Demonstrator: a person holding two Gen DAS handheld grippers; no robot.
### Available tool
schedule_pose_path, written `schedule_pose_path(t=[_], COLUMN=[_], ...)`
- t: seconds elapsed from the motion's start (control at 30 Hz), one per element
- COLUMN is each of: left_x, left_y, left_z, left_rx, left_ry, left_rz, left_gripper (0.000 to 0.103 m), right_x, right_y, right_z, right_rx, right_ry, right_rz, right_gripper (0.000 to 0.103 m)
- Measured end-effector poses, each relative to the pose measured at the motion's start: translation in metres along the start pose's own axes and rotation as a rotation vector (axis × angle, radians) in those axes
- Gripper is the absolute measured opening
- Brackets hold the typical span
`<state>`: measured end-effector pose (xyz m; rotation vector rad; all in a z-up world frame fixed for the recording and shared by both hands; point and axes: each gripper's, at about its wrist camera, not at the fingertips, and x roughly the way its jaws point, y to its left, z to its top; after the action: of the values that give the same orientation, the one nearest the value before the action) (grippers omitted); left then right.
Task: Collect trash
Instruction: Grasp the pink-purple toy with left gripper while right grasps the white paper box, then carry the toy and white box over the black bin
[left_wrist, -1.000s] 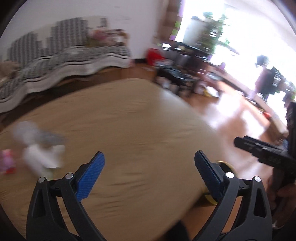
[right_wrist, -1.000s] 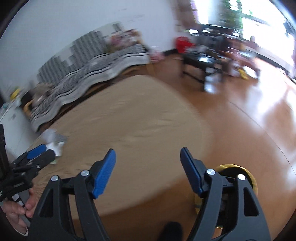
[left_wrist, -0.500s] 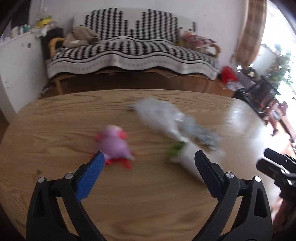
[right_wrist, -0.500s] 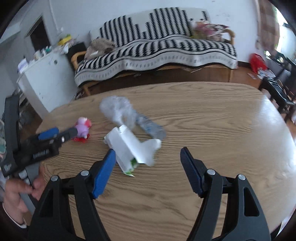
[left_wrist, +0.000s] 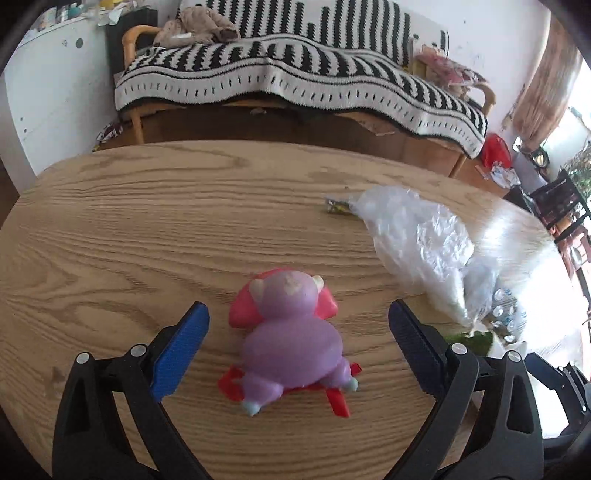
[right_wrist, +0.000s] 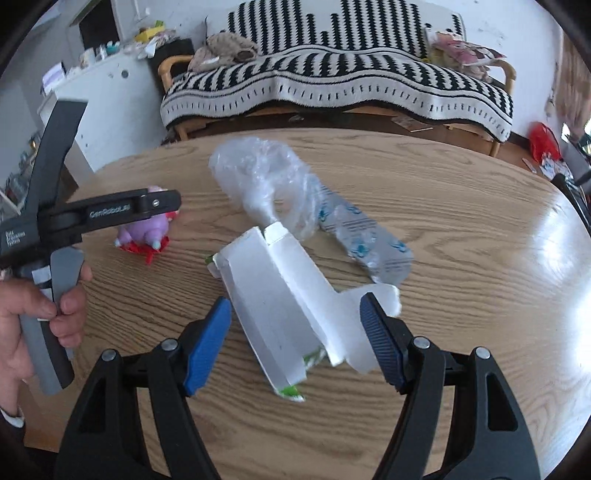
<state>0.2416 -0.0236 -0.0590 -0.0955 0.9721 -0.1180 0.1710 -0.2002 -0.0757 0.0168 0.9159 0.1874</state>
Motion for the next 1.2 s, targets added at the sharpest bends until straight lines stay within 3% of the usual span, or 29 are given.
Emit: schedule_pose_path(t=[0.1,0.17,0.23,0.27,0.33,0.43,0.57,0.87,1.03,1.2], left_x=[0.006,0.008,0.007,0.004,-0.006,-0.028,-0.051,-0.075,-0.088,-0.100], left_y=[-0.005,-0.006,-0.008,-0.006,-0.005,-0.004,-0.009,-0.029,-0.063,-0.114], left_z=[-0.002,-0.005,-0.005,-0.005,-0.004,-0.001,-0.001,-0.017,-0.028,-0.044], left_rx=[0.026,0.038,0.055,0.048,0.039,0.039,0.045,0.076,0.116,0.188], left_ry=[-0.001,0.009,0.009,0.014,-0.002,-0.055,-0.093,-0.092,-0.085,-0.081], left_rz=[0.014,0.011,0.023,0.011,-0.007,-0.023,-0.038,-0.046,-0.071,-0.125], left_gripper=[0.090,0.072,0.058,0.056,0.055,0.053,0.052,0.052,0.052,0.052], right_x=[0.012,0.019,0.024,0.024,0.020,0.006,-0.017,-0.059,-0.097,-0.142], right_y=[0.006,0.009,0.009,0.008,0.005,0.003,0.000,-0.015,-0.047,-0.094], right_z=[0.002,0.001,0.000,0.000,0.001,0.004,0.007,-0.001,-0.008,-0.030], right_rx=[-0.032,-0.050,-0.055,-0.049,-0.034,-0.010,0.017,0.066,0.140,0.236], right_ry=[0.005,0.015,0.023,0.024,0.017,-0.011,-0.049,-0.083,-0.119,-0.167], right_rz=[-0.015,-0.018,-0.015,-0.007,0.011,0.031,0.056,0.101,0.139,0.093], right_gripper=[0.070,0.068,0.052,0.051,0.043,0.039,0.039,0.039,0.039,0.039])
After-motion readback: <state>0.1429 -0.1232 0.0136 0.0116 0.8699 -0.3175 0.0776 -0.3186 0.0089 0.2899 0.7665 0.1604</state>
